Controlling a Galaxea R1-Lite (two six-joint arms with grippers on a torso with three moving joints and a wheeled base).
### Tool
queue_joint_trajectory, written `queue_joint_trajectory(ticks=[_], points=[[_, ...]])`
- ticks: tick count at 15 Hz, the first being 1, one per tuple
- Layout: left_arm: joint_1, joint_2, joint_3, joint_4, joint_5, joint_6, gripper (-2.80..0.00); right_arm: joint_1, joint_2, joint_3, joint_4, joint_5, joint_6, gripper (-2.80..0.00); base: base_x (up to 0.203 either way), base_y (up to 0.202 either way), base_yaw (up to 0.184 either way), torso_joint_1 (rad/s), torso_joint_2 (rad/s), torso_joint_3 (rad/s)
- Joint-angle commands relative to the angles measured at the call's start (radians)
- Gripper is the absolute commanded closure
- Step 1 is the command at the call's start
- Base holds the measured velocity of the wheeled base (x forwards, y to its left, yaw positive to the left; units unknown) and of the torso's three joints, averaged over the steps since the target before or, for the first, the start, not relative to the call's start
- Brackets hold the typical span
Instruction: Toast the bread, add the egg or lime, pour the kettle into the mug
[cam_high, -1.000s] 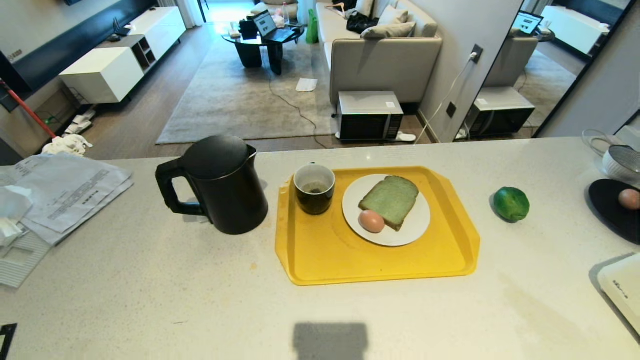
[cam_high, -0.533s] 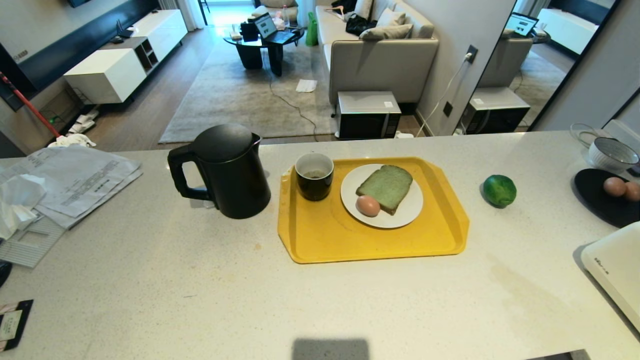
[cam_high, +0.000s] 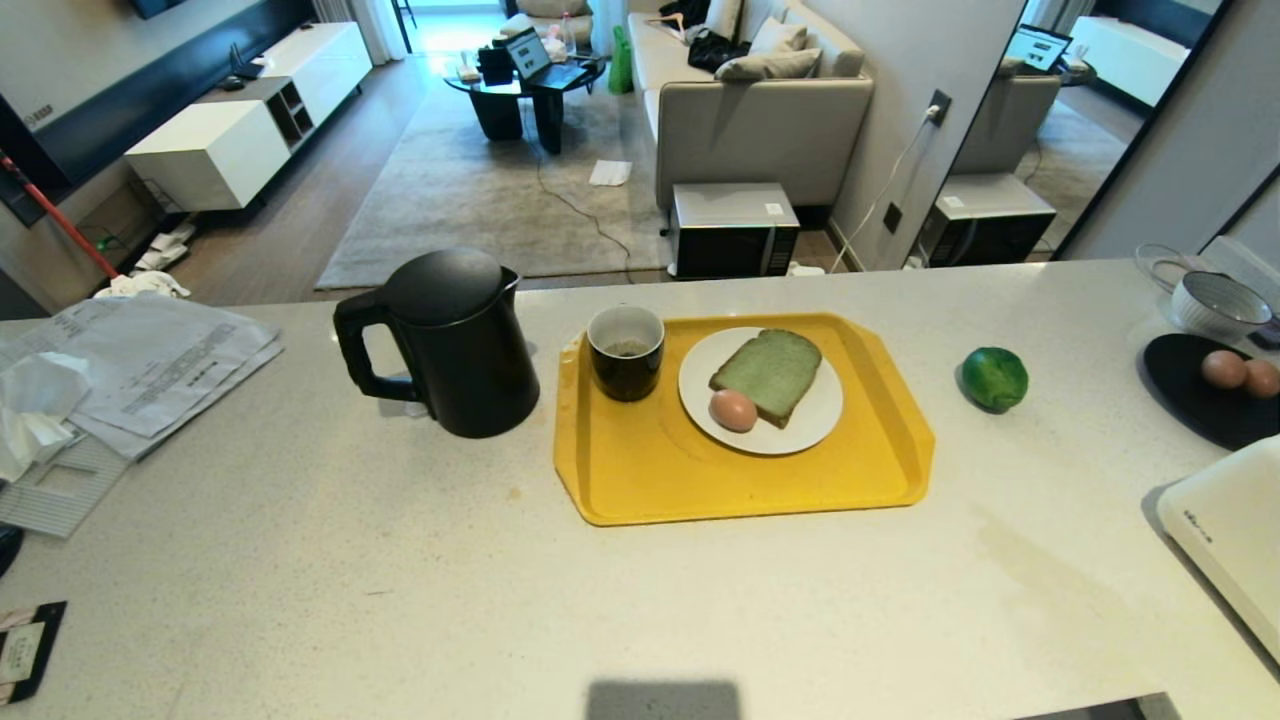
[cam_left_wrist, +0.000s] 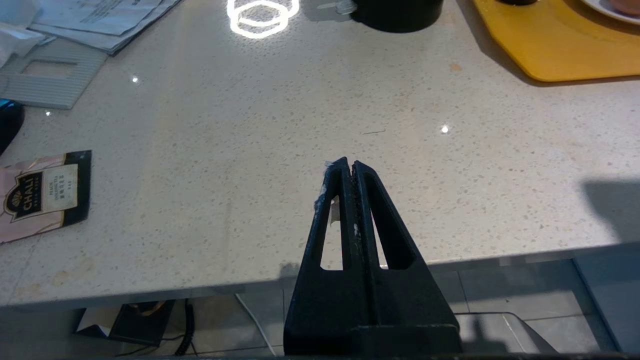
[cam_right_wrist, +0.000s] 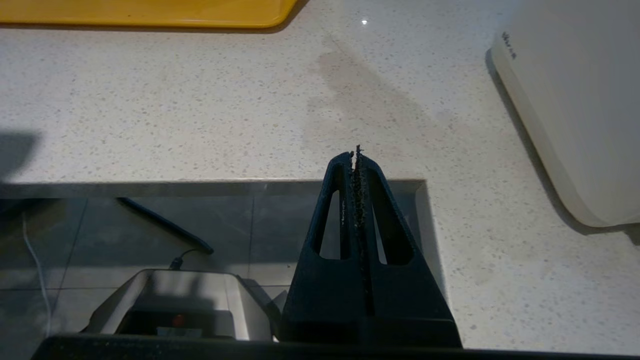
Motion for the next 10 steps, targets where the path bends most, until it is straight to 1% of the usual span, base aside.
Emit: queue_joint_trajectory(ticks=[1,4,6,10], points=[[0.000,0.002,0.000,0.001,0.001,0.000,0.00,0.000,0.000,-0.001,0.000,0.000,0.000,0.00,0.002,0.094,0.004,0.006,0.00,-0.002],[0.001,0.002,0.000,0.001,0.001,0.000,0.00,0.000,0.000,-0.001,0.000,0.000,0.000,0.00,0.000,0.177,0.004,0.000,0.00,0.002],[0.000,0.002,0.000,0.001,0.001,0.000,0.00,0.000,0.000,0.000,0.000,0.000,0.000,0.00,0.000,0.116,0.001,0.003,0.01,-0.002],[0.001,0.002,0.000,0.001,0.001,0.001,0.00,0.000,0.000,0.000,0.000,0.000,0.000,0.00,0.000,0.000,0.000,0.000,0.00,0.000]])
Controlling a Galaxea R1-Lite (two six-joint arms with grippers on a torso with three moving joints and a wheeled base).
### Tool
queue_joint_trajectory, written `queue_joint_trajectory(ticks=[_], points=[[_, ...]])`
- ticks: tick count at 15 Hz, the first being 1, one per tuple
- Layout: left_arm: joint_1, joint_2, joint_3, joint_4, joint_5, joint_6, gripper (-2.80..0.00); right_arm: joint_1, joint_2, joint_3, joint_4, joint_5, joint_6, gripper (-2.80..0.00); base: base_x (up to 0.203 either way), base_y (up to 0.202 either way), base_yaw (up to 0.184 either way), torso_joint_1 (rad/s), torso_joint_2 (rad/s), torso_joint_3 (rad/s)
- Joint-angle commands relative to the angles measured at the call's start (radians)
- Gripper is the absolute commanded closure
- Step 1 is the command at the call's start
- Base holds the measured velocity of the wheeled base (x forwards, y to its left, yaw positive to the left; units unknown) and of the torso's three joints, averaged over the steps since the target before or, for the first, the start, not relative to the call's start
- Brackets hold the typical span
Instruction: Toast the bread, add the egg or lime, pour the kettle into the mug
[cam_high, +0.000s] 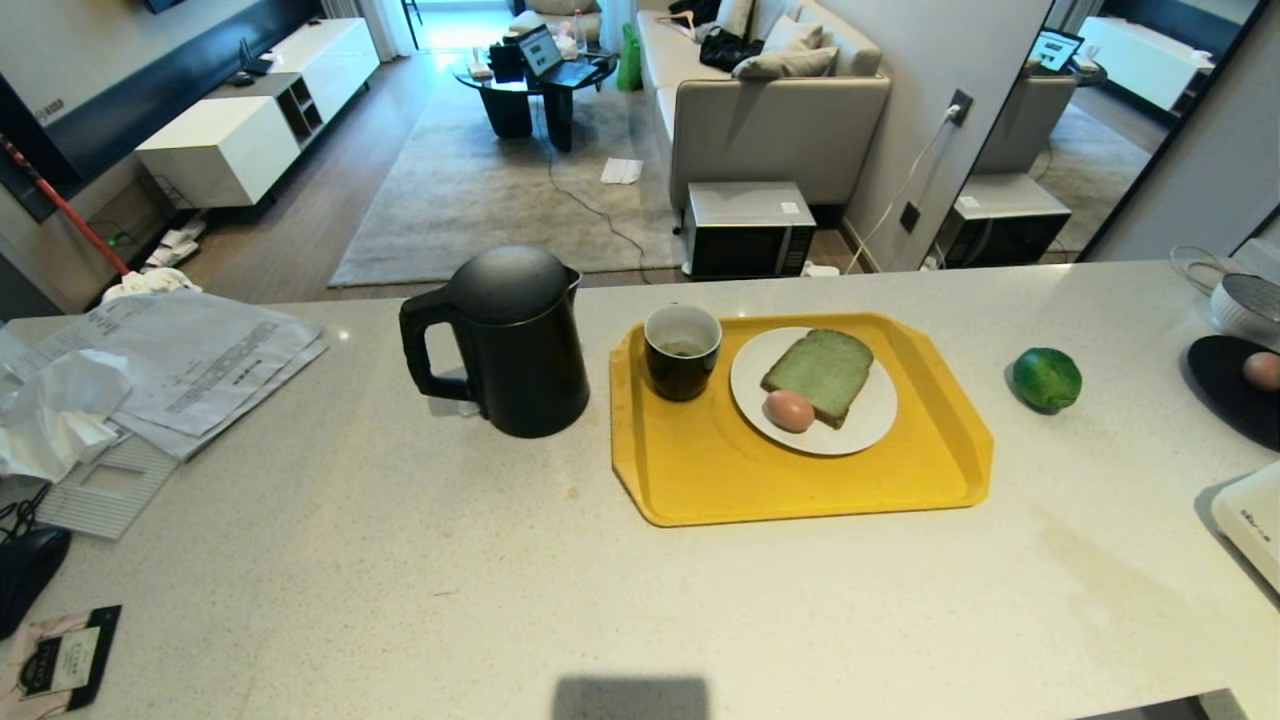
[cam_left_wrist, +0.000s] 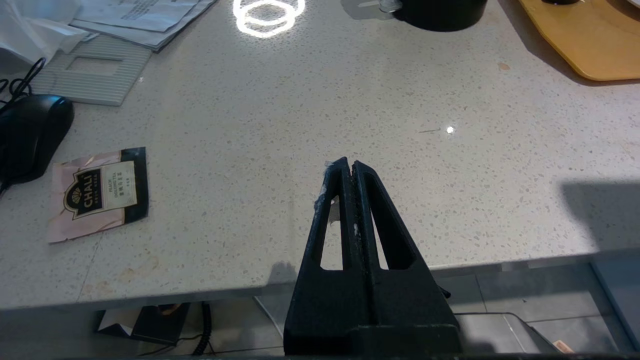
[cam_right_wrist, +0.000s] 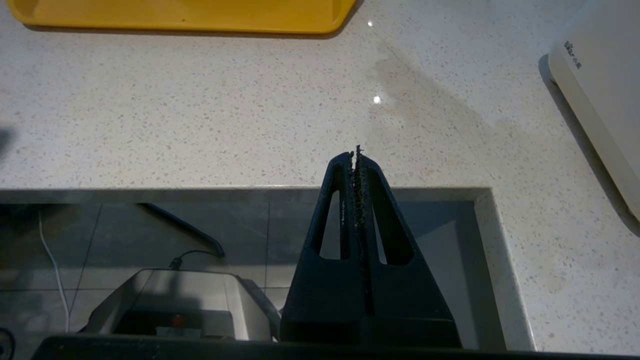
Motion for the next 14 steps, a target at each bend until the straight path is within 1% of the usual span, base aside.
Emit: queue_joint_trajectory(ticks=[1,9,11,14], points=[[-0.001,0.002,0.000,0.000,0.000,0.001,0.00,0.001,0.000,-0.001,0.001,0.000,0.000,0.00,0.000,0.000,0.000,0.000,0.00,0.000],[0.000,0.002,0.000,0.000,0.000,0.009,0.00,0.001,0.000,0.001,0.001,0.000,0.001,0.00,0.000,0.000,0.000,0.000,0.00,0.000],[0.000,0.002,0.000,0.001,-0.003,0.008,0.00,0.001,0.000,0.001,0.001,0.000,0.001,0.00,0.004,-0.074,0.006,0.005,0.01,0.004],[0.000,0.002,0.000,0.000,-0.001,0.004,0.00,0.001,0.000,0.000,0.001,0.000,0.001,0.00,0.000,0.000,0.000,0.000,0.00,0.000]])
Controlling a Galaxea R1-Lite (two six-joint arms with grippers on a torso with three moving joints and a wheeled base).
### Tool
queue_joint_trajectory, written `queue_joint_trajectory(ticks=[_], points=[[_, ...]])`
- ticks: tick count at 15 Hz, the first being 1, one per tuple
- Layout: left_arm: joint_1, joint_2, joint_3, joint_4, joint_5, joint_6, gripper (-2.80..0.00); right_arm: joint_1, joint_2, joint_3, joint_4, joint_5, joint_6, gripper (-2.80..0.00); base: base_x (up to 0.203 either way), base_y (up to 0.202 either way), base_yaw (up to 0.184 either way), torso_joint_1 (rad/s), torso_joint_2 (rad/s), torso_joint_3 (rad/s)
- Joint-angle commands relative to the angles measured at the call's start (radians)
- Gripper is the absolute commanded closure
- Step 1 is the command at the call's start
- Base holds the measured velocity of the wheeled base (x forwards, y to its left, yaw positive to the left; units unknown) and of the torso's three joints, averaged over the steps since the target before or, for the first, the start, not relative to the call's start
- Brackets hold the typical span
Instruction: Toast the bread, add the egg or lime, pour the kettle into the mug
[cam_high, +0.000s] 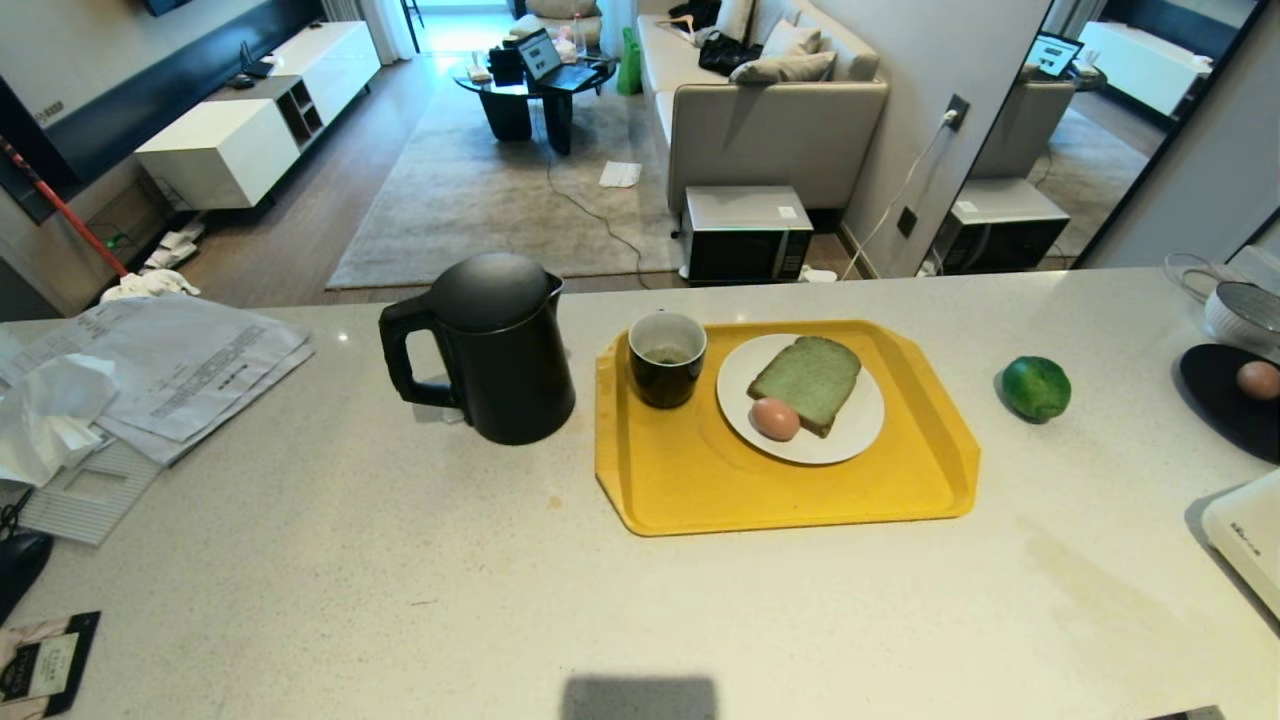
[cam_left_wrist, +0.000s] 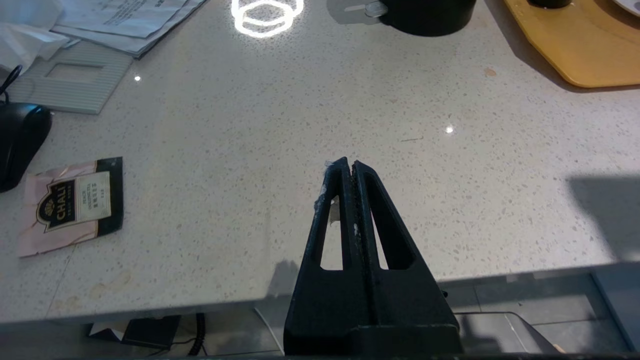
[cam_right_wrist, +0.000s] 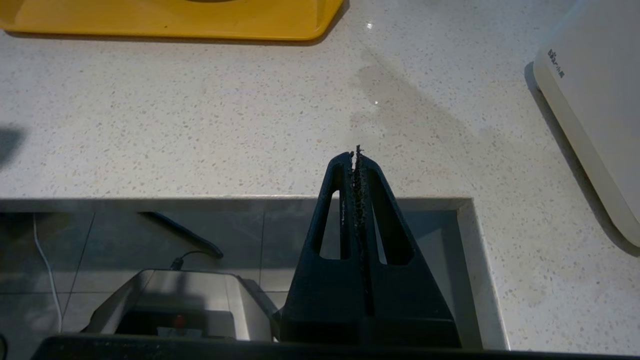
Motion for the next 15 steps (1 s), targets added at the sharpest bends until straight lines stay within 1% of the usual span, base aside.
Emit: queue_joint_trajectory(ticks=[1,15], points=[[0.000,0.002,0.000,-0.001,0.000,0.001,0.00,0.001,0.000,-0.001,0.001,0.000,0.000,0.00,0.000,0.000,0.000,0.007,0.03,0.002],[0.000,0.002,0.000,-0.001,0.002,-0.003,0.00,0.001,0.000,-0.001,0.001,0.000,0.000,0.00,0.000,0.000,0.000,0.000,0.00,0.000]])
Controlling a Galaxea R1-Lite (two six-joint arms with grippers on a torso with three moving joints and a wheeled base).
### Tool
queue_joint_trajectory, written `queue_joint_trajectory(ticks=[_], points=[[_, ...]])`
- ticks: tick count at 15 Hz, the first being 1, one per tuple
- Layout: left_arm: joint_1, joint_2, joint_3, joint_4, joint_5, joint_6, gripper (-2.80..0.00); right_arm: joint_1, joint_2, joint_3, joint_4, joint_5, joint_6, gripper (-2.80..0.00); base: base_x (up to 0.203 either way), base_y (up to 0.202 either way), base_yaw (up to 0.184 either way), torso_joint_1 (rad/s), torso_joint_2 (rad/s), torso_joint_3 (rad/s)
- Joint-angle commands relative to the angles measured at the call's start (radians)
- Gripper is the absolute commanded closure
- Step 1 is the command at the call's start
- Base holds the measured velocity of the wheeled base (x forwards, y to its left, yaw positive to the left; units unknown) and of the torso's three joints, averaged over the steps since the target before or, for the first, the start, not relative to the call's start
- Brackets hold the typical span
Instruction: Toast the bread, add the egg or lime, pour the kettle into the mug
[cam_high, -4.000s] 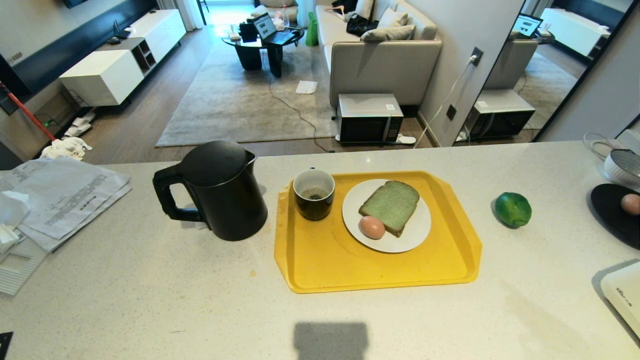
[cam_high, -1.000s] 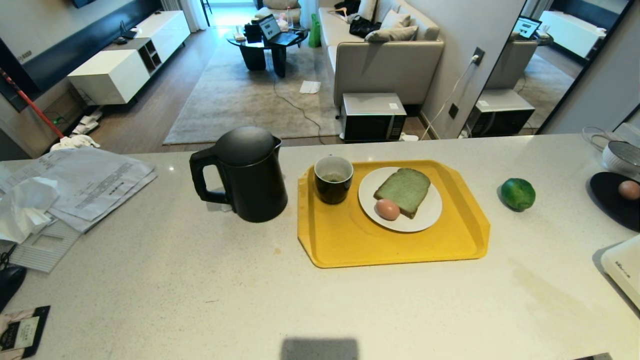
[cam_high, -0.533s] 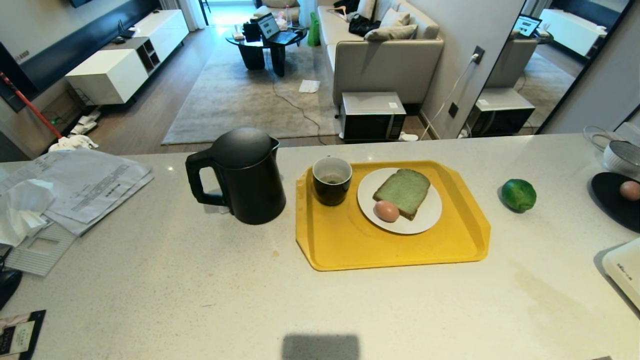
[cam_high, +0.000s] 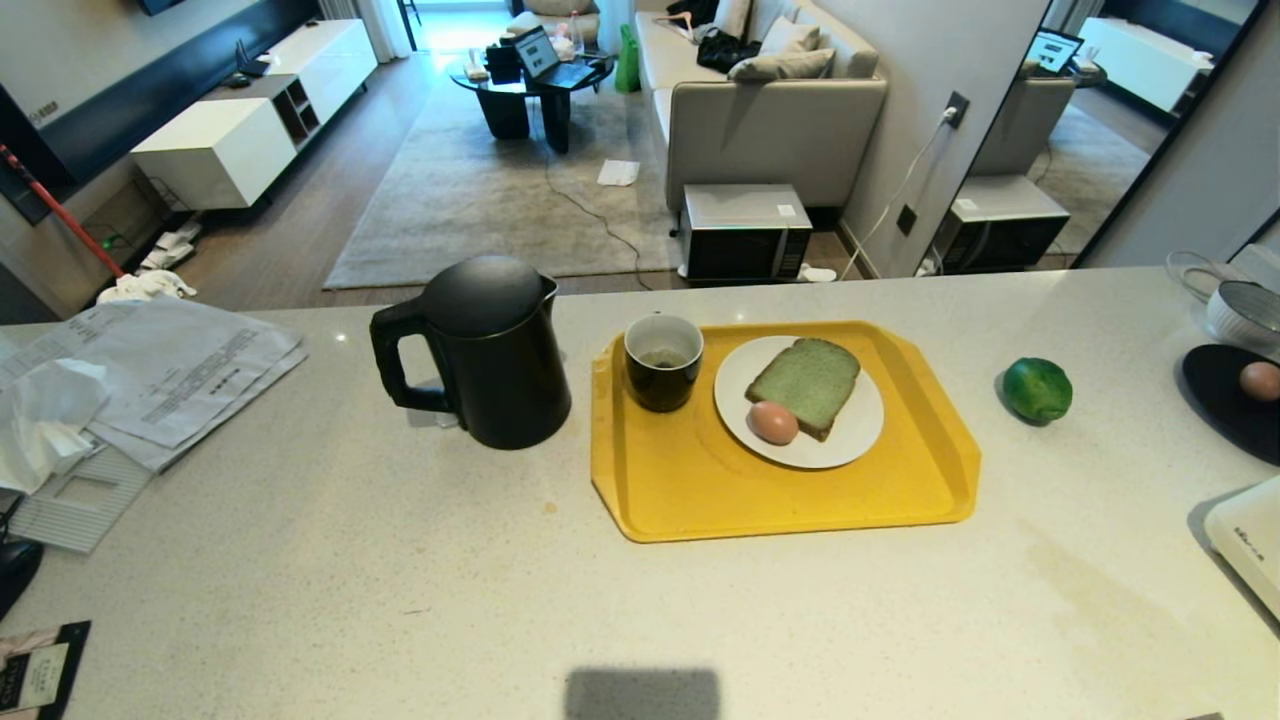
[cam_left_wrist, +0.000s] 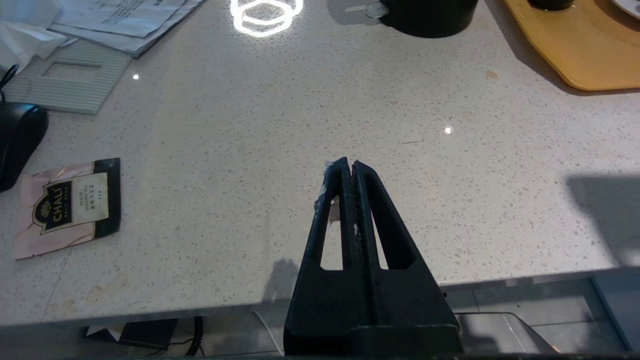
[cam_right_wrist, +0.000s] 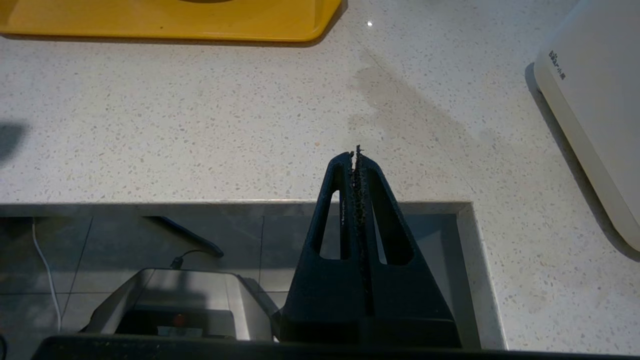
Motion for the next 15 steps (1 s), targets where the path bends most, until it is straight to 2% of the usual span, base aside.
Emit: queue_joint_trajectory(ticks=[1,15], points=[[0.001,0.002,0.000,0.000,0.000,-0.001,0.00,0.000,0.000,0.000,0.001,0.000,0.000,0.00,0.000,0.000,0.000,0.000,0.00,0.000],[0.000,0.002,0.000,0.000,0.000,-0.001,0.00,0.000,0.000,-0.001,0.001,0.000,0.000,0.00,0.000,0.000,0.000,0.000,0.00,0.000]])
